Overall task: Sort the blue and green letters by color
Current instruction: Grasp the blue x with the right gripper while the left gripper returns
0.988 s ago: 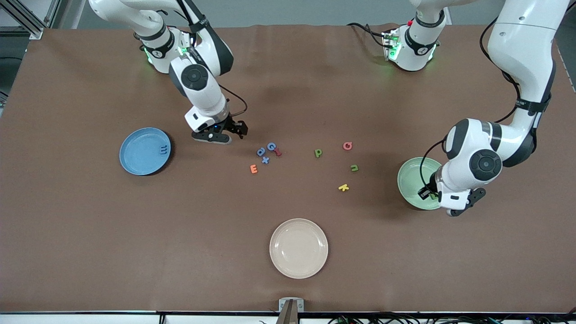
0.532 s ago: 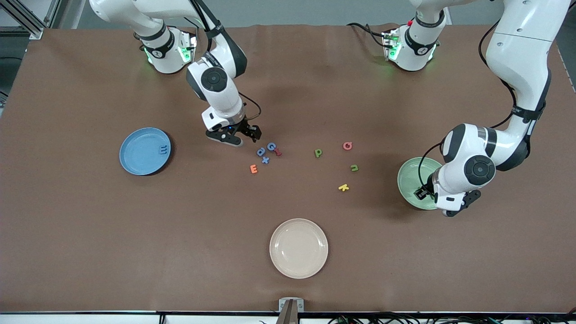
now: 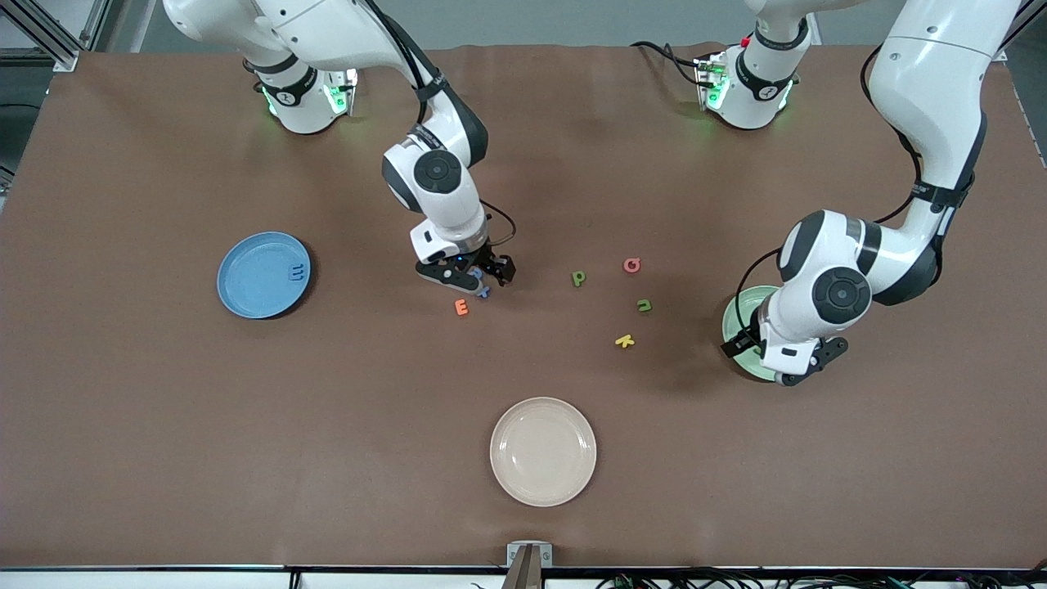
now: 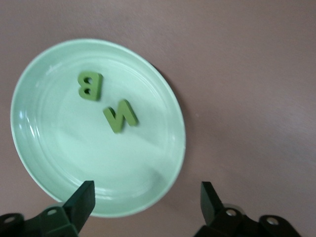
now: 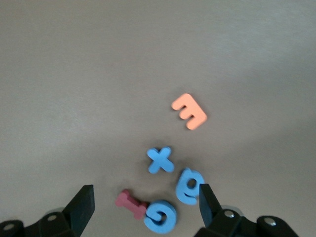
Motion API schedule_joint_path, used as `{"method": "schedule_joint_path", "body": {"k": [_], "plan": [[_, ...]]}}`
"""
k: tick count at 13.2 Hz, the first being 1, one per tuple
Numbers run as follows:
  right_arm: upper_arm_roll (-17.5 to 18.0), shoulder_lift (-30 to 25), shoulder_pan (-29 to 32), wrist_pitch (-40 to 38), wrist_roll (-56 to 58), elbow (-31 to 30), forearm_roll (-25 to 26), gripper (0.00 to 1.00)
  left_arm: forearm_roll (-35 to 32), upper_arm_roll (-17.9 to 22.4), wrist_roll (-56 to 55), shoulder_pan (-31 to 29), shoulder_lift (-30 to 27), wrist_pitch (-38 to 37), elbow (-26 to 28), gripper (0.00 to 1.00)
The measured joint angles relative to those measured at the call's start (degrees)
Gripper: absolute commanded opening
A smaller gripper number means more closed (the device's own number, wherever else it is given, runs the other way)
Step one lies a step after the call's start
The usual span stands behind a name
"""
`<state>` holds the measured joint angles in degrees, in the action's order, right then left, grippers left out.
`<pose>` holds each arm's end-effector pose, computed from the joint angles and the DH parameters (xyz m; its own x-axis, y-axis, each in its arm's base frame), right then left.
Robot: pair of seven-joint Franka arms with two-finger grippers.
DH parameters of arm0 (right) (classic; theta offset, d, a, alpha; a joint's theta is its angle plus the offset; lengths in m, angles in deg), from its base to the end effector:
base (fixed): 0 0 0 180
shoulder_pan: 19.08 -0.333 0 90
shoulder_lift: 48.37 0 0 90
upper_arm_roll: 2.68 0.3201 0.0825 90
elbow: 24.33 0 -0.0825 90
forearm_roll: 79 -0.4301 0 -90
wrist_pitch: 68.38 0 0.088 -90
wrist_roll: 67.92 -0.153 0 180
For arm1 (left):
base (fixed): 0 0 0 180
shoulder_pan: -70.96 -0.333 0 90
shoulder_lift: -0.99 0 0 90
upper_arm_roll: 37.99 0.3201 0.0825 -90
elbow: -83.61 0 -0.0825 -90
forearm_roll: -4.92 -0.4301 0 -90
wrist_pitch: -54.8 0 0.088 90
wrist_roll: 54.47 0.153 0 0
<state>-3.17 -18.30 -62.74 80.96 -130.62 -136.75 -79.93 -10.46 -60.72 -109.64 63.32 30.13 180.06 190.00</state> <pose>0.4848 0.4548 0.1363 0.9363 -0.3478 0.0497 -0.3411 -0.9338 -0.1086 0.6374 -0.1504 0.1799 0.8423 0.5348 -0.0674 0.5265 -0.8431 -0.1095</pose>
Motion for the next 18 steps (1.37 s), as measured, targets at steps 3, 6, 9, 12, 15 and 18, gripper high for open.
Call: {"method": "schedule_joint_path", "body": {"k": [3, 6, 9, 12, 15, 18], "plan": [[-0.25, 2.81, 0.0, -0.49, 0.48, 3.65, 1.39, 0.58, 0.0, -3.31, -5.04, 0.21, -0.11, -0.17, 0.5, 0.86], [-0.82, 5.02, 0.06, -2.63, 2.85, 7.16, 1.91, 0.58, 0.0, -6.24, -9.43, 0.55, -0.1, -0.17, 0.81, 0.82], [-1.25, 5.55, 0.39, -3.38, 5.37, 7.65, 2.13, 0.58, 0.0, -7.12, -12.7, 1.84, -0.01, -0.17, 0.96, 0.74], [-1.3, 5.76, 0.42, -4.73, 5.65, 7.66, 3.15, 0.58, 0.0, -7.14, -14.65, 2.78, 0.79, 0.33, 0.99, 0.65], [-1.22, 6.43, 0.24, -5.1, 5.65, 7.65, 3.28, 0.58, 0.0, -7.15, -15.75, 3.41, 1.22, 0.76, 0.99, 0.64], [-1.15, 6.65, 0.12, -5.49, 5.64, 7.56, 3.3, 0.58, 0.0, -7.16, -16.14, 3.92, 1.23, 0.89, 0.86, 0.65]]}}
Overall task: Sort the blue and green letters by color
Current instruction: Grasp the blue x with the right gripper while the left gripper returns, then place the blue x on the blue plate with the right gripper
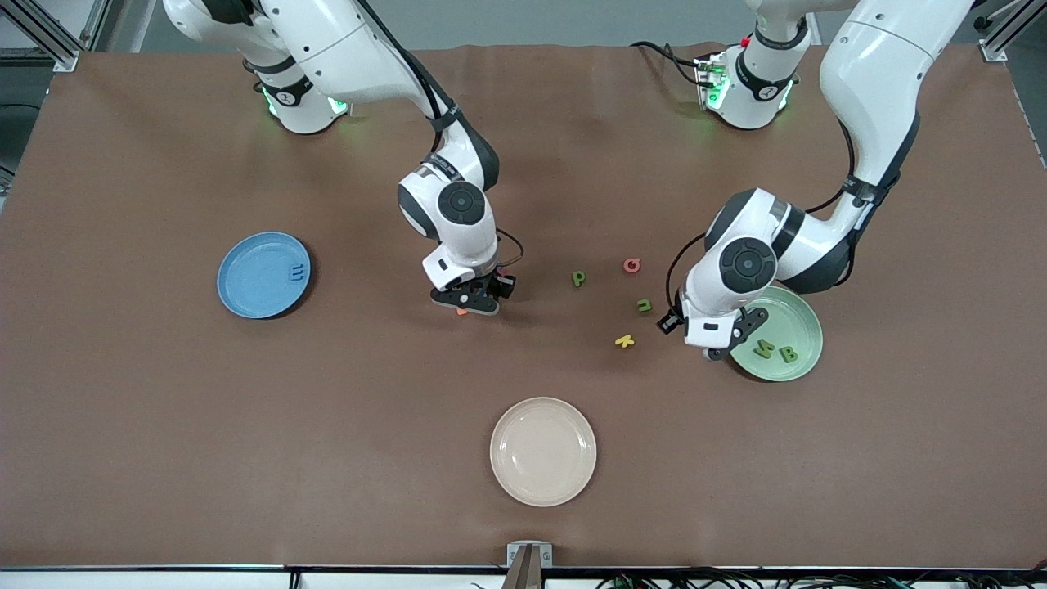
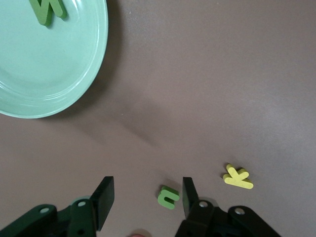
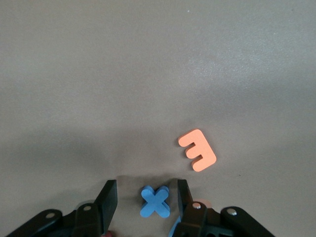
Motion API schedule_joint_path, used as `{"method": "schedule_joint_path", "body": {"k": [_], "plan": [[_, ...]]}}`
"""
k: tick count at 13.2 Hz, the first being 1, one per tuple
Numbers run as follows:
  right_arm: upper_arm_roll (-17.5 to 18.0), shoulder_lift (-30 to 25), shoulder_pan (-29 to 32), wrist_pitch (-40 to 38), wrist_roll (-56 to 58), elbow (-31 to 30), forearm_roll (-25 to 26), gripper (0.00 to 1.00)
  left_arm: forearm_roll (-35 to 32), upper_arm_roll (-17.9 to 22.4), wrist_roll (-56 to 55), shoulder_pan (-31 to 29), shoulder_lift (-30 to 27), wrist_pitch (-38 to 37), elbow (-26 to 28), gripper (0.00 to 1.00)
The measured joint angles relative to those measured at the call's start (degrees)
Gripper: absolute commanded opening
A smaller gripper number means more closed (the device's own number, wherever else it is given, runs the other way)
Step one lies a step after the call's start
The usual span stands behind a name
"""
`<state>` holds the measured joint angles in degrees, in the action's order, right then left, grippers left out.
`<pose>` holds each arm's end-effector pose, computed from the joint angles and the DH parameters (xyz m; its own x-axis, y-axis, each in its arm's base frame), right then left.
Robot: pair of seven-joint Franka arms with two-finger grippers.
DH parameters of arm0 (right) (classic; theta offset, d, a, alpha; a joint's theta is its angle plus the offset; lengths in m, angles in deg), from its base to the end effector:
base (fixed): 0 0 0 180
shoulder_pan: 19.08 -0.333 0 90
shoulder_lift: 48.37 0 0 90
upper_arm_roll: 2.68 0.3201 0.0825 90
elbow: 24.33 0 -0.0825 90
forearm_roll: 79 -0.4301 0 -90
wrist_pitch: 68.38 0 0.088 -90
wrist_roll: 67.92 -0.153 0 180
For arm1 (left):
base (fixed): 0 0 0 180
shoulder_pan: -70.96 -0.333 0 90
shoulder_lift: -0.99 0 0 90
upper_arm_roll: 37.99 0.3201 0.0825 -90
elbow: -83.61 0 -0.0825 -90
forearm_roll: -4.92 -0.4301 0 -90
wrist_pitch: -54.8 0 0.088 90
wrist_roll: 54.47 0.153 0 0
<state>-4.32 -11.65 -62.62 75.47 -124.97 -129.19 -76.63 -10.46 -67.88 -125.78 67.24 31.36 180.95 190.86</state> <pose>0.5093 0.4559 0.1053 0.9730 -0.2235 0.0570 -0.2233 -0.9747 -0.0093 0.5938 -0.2701 0.1787 0.7845 0.6134 -0.0912 0.6075 -0.7897 -0.0858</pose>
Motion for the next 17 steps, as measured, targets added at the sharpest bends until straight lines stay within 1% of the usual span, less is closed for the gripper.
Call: {"method": "schedule_joint_path", "body": {"k": [4, 7, 9, 12, 13, 14, 17], "plan": [[0.01, 0.01, 0.0, -0.28, 0.0, -0.13, 0.02, 0.58, 0.0, -0.02, -2.41, 1.53, 0.2, 0.1, -0.62, 0.65], [0.07, 0.02, -0.05, -0.33, 0.0, -0.91, 0.03, 0.51, 0.0, -0.03, -3.18, 1.82, 0.27, 0.12, -0.91, 0.65], [0.09, 0.0, -0.05, -0.27, 0.0, -0.88, 0.03, 0.38, 0.0, -0.07, -4.01, 2.15, 0.4, 0.26, -0.94, 0.65], [0.26, -0.04, -0.11, -0.04, -0.01, -0.74, 0.04, 0.06, 0.0, -0.28, -5.67, 3.53, 0.74, 0.88, -0.97, 0.64], [0.3, -0.08, -0.11, -0.02, -0.01, -0.71, 0.04, 0.01, 0.0, -0.31, -6.04, 3.96, 0.78, 0.92, -1.0, 0.64], [0.3, -0.09, -0.11, -0.02, -0.01, -0.72, 0.04, 0.0, 0.0, -0.36, -6.42, 4.33, 0.79, 0.93, -1.01, 0.64], [0.14, -0.23, 0.02, -1.2, 0.19, -0.57, 0.05, 0.0, 0.0, -0.39, -6.93, 4.72, 1.16, 1.87, -1.02, 0.64]]}}
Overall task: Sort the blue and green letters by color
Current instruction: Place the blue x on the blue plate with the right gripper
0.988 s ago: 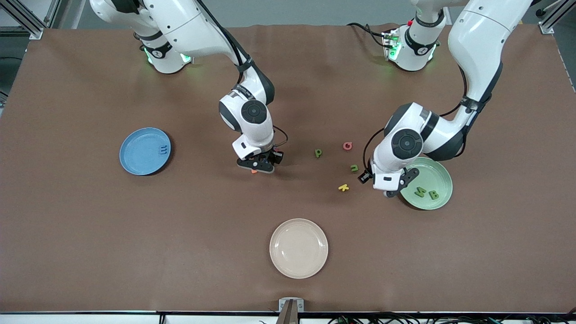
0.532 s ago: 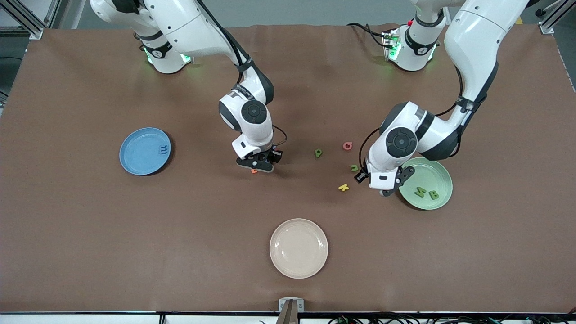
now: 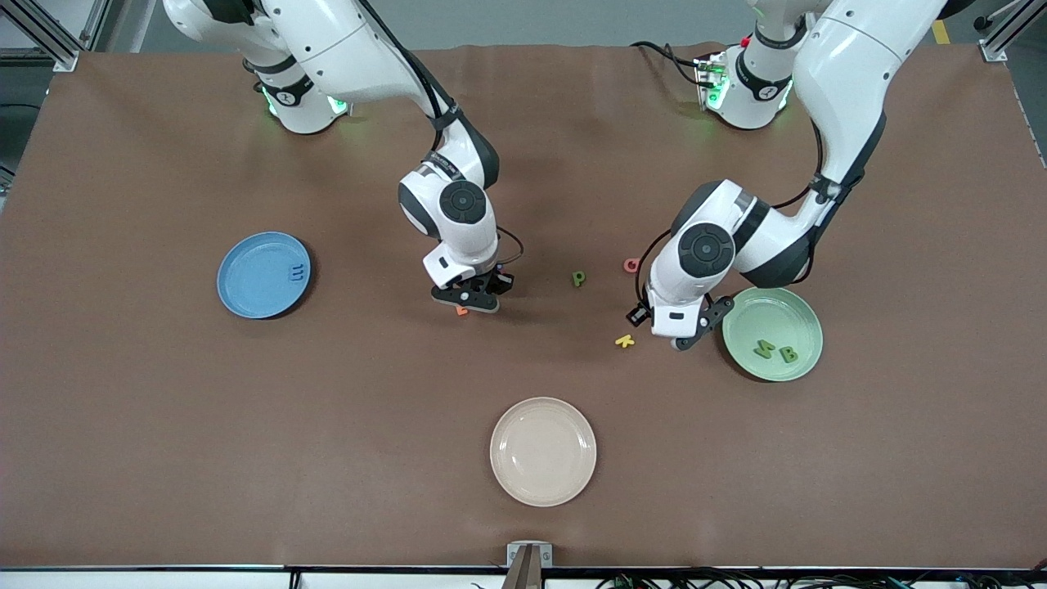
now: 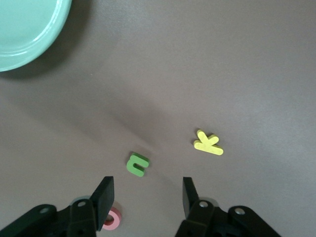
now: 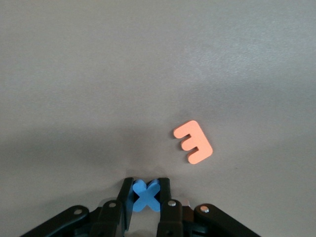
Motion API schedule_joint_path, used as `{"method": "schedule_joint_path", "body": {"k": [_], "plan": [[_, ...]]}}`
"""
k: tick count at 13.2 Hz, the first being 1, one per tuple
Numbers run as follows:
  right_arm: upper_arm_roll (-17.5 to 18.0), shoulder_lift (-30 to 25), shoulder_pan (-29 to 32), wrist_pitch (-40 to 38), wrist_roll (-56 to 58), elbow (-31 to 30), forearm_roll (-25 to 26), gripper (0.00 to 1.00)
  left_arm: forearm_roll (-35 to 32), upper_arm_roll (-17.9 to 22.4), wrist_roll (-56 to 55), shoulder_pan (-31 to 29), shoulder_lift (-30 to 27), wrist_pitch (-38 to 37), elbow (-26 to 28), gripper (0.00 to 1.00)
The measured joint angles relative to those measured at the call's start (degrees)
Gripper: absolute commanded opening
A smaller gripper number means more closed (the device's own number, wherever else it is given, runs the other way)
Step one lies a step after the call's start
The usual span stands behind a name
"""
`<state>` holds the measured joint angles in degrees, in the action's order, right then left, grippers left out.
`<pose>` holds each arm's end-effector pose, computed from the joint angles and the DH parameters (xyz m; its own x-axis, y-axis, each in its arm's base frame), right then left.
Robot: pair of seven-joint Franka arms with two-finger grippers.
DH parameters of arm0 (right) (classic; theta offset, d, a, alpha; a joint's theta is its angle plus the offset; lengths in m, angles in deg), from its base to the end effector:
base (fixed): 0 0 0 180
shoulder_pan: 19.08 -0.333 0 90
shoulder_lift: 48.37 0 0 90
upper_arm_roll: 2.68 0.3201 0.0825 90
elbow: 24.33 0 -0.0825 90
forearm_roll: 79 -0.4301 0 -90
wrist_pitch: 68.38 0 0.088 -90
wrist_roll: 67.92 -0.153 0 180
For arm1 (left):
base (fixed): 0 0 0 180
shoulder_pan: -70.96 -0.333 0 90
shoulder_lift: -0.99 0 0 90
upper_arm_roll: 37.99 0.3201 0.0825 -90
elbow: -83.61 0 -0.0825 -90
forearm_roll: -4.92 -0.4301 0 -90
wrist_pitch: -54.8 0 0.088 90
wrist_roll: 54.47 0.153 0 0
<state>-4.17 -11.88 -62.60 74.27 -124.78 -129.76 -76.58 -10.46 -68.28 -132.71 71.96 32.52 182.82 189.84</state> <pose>0.5035 0.4524 0.1019 0.9751 -0.2180 0.0413 -0.2187 -0.9757 0.0127 0.5759 -0.3266 0.1780 0.7623 0.6417 -0.0845 0.6390 -0.7669 -0.0591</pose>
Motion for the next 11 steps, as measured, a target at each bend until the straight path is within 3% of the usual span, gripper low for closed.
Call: {"method": "schedule_joint_path", "body": {"k": [3, 6, 11], "plan": [[-0.68, -2.29, 2.85, -7.79, 6.36, 1.26, 0.06, 0.01, 0.0, 0.0, -0.65, 0.35, 1.0, 1.47, 0.02, 0.62], [-0.8, -8.14, 8.71, -17.74, 17.02, 1.17, 0.06, 0.01, 0.0, 0.19, -3.16, 0.31, 3.27, 5.08, 0.04, 0.61], [-0.99, -19.38, 17.13, -19.95, 33.82, -10.5, 0.09, 0.01, -5.14, 0.4, -5.08, 0.32, 5.63, 6.8, -0.47, 0.63]]}}
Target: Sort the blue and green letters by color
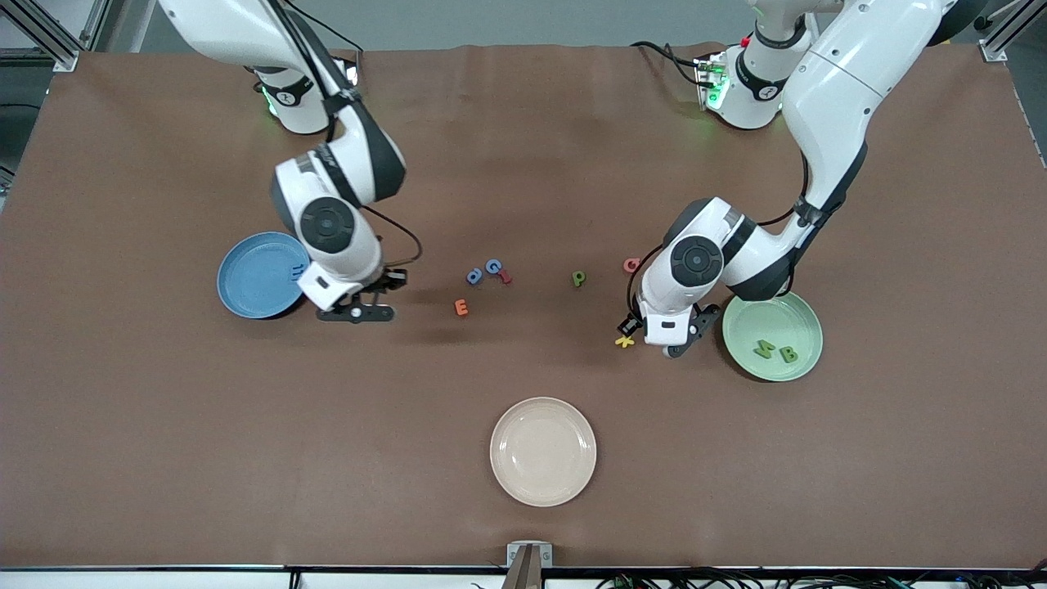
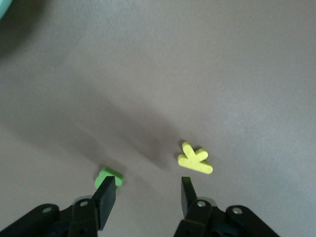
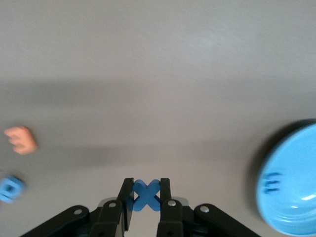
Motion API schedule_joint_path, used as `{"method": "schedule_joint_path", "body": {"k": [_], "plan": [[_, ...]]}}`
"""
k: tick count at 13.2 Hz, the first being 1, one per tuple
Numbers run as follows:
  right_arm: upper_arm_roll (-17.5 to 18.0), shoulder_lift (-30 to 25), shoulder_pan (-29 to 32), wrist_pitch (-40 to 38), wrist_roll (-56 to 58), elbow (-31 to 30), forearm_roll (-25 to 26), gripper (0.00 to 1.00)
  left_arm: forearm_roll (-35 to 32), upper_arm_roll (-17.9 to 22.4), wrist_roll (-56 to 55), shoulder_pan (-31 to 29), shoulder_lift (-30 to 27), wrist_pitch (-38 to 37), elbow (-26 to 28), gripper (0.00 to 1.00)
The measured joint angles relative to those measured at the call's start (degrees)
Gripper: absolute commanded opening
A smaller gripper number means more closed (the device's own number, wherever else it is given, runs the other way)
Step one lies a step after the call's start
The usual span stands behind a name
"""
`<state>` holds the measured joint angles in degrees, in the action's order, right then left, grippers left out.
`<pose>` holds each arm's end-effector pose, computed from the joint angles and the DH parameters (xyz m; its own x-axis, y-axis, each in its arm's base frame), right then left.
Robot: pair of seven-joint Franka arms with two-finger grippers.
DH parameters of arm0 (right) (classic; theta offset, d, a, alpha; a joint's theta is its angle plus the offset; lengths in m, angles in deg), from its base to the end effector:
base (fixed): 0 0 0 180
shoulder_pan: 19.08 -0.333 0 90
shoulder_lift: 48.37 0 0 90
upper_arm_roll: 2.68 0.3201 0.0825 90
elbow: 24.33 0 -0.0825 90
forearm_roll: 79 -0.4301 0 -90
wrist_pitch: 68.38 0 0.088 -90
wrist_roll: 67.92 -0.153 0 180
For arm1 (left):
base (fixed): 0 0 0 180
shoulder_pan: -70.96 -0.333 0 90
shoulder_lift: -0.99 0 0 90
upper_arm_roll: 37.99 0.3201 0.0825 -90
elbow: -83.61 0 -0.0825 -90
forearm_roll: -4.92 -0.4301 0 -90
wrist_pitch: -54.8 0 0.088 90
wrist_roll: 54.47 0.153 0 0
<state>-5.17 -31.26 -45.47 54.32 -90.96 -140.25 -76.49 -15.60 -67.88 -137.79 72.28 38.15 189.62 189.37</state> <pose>0.5528 0.2407 0.2154 0.9884 0.0340 -0.1479 0.0508 -0.9925 0.1116 0.5800 -0.3336 0.1318 0.7417 0.6675 -0.0653 0.6681 -0.7439 -0.0168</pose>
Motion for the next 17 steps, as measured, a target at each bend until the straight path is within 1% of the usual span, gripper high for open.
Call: {"method": "schedule_joint_path", "body": {"k": [3, 4, 5, 6, 7, 8, 9, 10, 12, 14, 16, 17], "plan": [[-0.12, -6.64, 6.86, 1.81, 10.26, -8.96, 0.02, 0.01, -1.62, 0.01, -0.17, 0.0, 1.87, 1.47, -1.83, 0.71], [-0.13, -8.42, 9.0, 3.35, 12.98, -12.02, 0.03, 0.01, -1.79, 0.02, -0.17, 0.01, 2.36, 1.94, -2.22, 0.76], [-0.13, -9.95, 10.97, 5.32, 15.71, -15.07, 0.04, 0.01, -1.97, 0.02, -0.17, 0.02, 2.73, 2.41, -2.45, 0.77], [-0.13, -11.06, 12.93, 7.12, 18.49, -17.64, 0.06, 0.02, -2.19, 0.02, -0.17, 0.05, 3.06, 2.86, -2.68, 0.79], [-0.11, -11.71, 15.2, 8.78, 21.74, -19.58, 0.1, 0.07, -2.56, 0.02, -0.17, 0.09, 3.37, 3.16, -2.84, 0.78], [-0.11, -12.0, 17.88, 10.53, 25.45, -21.04, 0.1, 0.3, -3.04, 0.01, -0.17, 0.16, 3.72, 3.34, -2.94, 0.77], [-0.13, -12.03, 20.79, 12.23, 29.02, -22.13, 0.11, 0.86, -3.38, 0.01, -0.17, 0.24, 4.06, 3.53, -2.99, 0.75], [-0.14, -12.03, 23.46, 13.36, 32.13, -22.84, 0.12, 1.0, -3.65, 0.01, -0.17, 0.32, 4.48, 4.01, -3.04, 0.74], [-0.15, -12.04, 26.72, 13.92, 35.3, -23.3, 0.12, 1.0, -3.92, 0.02, -0.17, 0.34, 5.28, 4.86, -3.17, 0.74], [0.11, -12.04, 26.99, 13.88, 35.59, -23.3, 0.12, 1.0, -3.95, 0.01, -0.17, 0.34, 5.78, 5.1, -3.65, 0.73], [0.7, -12.04, 26.88, 13.85, 35.53, -23.3, 0.11, 1.0, -3.98, 0.01, -0.17, 0.36, 6.23, 5.29, -3.92, 0.69], [0.93, -12.04, 26.81, 13.85, 35.45, -23.3, 0.02, 1.0, -3.98, 0.02, -0.17, 0.36, 6.51, 5.88, -3.92, 0.69]]}}
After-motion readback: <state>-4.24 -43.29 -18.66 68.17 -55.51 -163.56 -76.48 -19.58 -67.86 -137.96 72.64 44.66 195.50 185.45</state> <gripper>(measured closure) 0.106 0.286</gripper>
